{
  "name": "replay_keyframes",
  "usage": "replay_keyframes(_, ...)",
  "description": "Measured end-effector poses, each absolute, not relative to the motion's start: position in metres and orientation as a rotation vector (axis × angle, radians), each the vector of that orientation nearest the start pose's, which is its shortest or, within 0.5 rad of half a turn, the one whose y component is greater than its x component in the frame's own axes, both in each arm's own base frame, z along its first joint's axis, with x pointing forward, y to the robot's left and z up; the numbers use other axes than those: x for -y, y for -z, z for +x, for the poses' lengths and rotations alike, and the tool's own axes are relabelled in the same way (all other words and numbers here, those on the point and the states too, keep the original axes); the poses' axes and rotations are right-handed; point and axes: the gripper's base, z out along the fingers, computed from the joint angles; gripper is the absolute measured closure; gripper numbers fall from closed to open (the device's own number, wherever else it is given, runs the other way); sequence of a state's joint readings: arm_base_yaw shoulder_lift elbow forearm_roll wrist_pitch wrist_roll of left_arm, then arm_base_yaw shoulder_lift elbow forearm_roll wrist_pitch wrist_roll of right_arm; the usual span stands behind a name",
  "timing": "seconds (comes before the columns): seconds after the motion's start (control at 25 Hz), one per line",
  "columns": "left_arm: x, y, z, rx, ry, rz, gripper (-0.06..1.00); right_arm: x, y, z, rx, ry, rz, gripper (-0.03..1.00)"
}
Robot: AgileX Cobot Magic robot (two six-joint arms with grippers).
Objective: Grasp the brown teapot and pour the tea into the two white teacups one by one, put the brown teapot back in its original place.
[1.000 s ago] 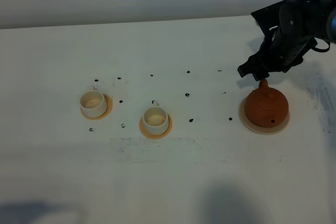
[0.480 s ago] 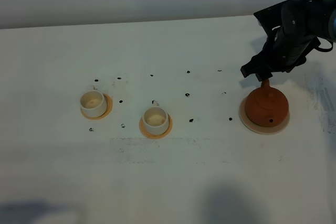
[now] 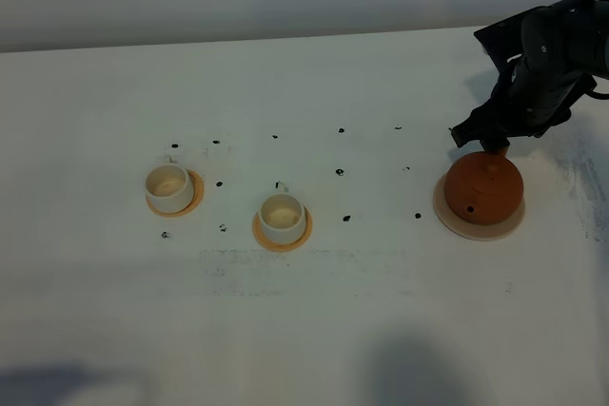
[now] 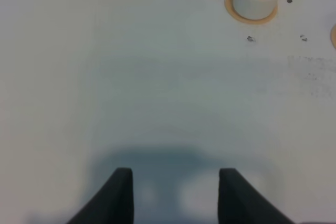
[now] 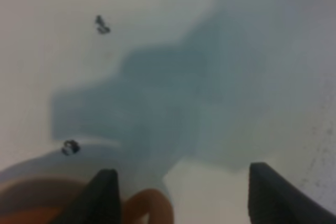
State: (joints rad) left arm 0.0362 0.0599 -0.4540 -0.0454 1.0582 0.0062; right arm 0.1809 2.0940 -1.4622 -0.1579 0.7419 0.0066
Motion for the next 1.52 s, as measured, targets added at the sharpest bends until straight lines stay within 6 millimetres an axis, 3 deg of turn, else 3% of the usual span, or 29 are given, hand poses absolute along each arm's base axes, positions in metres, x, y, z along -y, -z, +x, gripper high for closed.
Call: replay_keyframes(1.52,0.003,-0.264,0.009,-2.147,0.031,-0.033,0.56,-0.055,-0.157,0.419,-2.827,0.259,-0.387,0.43)
